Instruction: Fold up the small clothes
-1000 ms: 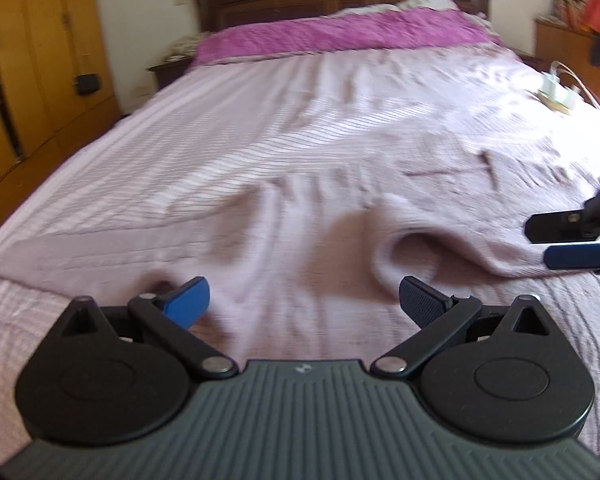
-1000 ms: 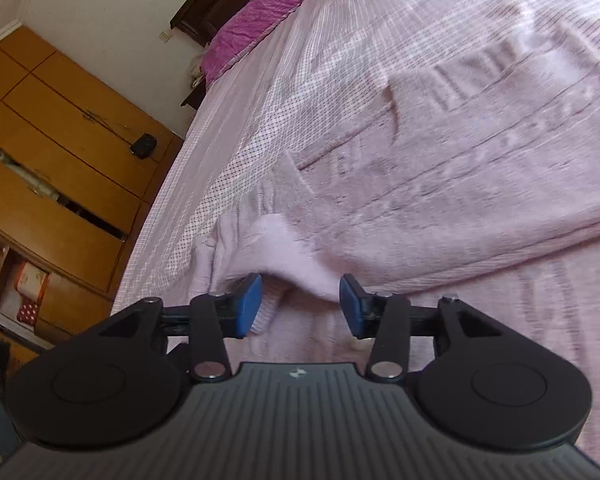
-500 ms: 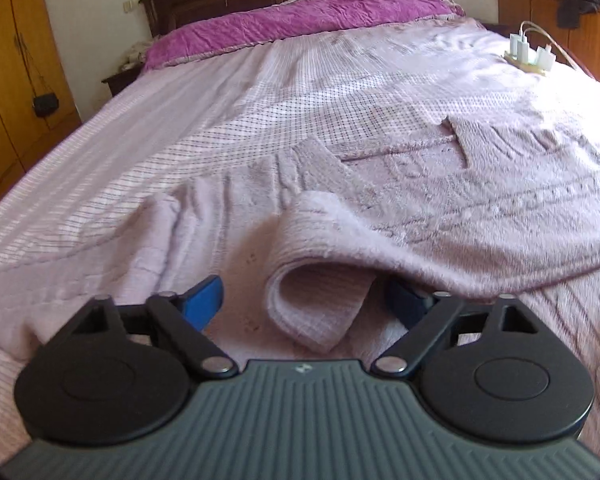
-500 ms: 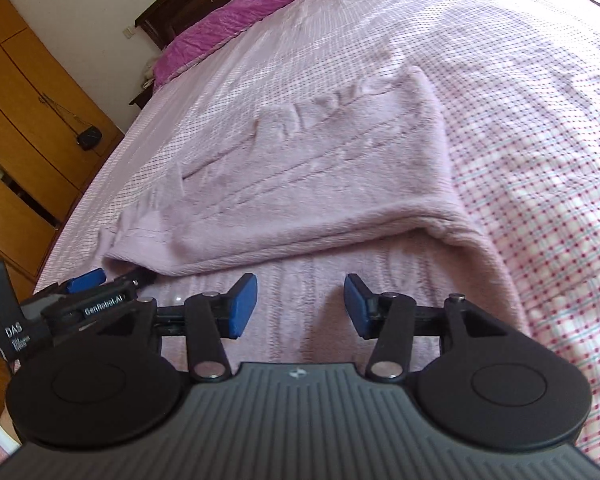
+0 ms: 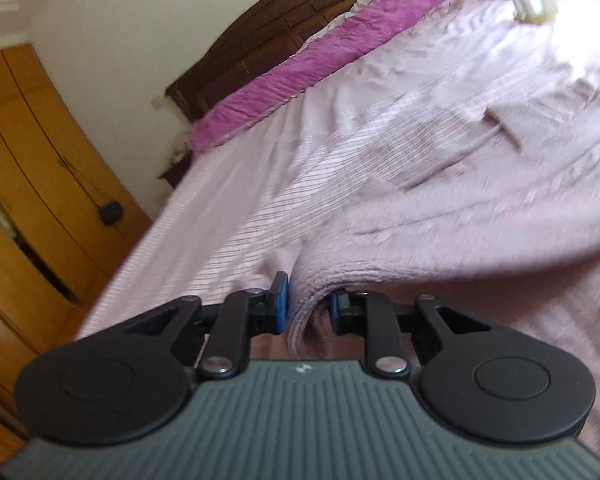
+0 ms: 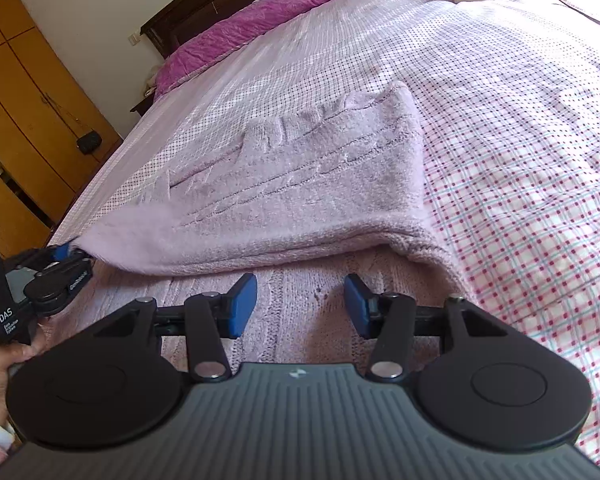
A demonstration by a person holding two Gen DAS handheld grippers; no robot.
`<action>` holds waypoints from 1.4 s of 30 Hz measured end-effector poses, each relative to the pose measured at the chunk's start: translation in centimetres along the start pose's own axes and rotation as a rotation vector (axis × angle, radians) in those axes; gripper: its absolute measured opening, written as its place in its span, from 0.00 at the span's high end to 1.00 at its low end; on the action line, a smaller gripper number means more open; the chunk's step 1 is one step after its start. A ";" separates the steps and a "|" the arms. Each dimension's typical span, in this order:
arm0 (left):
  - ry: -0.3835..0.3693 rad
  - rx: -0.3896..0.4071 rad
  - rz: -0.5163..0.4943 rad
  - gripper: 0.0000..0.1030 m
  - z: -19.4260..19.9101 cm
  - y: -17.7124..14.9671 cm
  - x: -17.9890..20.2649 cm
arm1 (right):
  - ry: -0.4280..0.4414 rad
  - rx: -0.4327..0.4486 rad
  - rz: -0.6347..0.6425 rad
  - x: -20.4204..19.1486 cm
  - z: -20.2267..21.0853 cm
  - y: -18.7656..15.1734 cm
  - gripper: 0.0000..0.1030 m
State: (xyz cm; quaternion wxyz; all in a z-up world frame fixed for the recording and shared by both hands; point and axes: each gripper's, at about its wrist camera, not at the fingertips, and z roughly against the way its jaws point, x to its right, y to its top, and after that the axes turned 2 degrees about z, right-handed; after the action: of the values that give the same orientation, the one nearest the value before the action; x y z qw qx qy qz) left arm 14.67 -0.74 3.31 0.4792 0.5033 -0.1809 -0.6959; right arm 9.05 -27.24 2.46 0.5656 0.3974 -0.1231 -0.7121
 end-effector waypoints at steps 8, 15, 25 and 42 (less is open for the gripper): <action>0.127 -0.085 -0.027 0.57 -0.4 -2.1 -1.7 | -0.038 -0.006 0.037 -0.4 0.6 0.4 0.45; 0.057 -0.122 0.149 0.56 1.1 -2.6 -5.6 | -0.047 -0.026 0.105 -1.7 2.3 0.8 0.45; -0.139 -0.149 0.367 0.47 0.5 -1.5 -5.9 | -0.111 0.045 0.211 -3.7 0.7 2.0 0.45; -0.039 -0.197 0.350 0.45 1.5 -3.8 -9.8 | -0.076 0.002 0.158 -3.7 0.0 0.1 0.39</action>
State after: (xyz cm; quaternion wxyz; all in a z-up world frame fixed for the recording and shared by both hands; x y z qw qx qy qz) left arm 11.86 9.03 6.35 0.6363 0.4011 -0.2060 -0.6259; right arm 9.31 -23.91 4.11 0.6145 0.3599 -0.1761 -0.6796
